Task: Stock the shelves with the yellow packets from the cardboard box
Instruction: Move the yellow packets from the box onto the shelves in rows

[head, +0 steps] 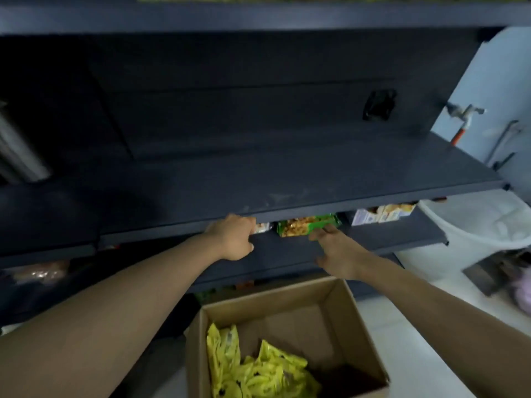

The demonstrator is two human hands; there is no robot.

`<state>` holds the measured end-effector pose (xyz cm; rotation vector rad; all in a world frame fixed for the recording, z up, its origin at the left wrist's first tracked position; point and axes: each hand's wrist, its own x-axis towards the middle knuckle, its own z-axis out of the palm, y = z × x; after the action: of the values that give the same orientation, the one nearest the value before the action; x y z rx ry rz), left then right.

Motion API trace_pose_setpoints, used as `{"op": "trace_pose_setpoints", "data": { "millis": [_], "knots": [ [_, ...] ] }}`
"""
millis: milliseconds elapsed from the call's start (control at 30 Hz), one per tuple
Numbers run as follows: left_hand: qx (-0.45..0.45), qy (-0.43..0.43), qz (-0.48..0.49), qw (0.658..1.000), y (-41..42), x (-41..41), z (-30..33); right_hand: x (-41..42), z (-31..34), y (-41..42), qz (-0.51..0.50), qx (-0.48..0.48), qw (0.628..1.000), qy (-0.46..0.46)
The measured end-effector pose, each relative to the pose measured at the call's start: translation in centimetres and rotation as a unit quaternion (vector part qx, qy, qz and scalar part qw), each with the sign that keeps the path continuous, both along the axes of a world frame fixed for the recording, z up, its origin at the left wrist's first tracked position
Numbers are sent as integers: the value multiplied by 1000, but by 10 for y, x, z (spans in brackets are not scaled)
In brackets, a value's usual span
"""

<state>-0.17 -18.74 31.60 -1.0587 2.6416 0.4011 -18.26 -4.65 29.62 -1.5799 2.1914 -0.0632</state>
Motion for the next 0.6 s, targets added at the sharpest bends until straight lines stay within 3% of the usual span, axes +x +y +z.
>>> {"op": "trace_pose_setpoints", "data": {
  "millis": [200,600],
  "knots": [
    [108,-69,-14,992,-8,30,-100,22,-91,12,-33,101,994,-35],
    [222,-152,-46,962,10,63,-265,66,-249,58,-134,215,957,-144]
  ]
}}
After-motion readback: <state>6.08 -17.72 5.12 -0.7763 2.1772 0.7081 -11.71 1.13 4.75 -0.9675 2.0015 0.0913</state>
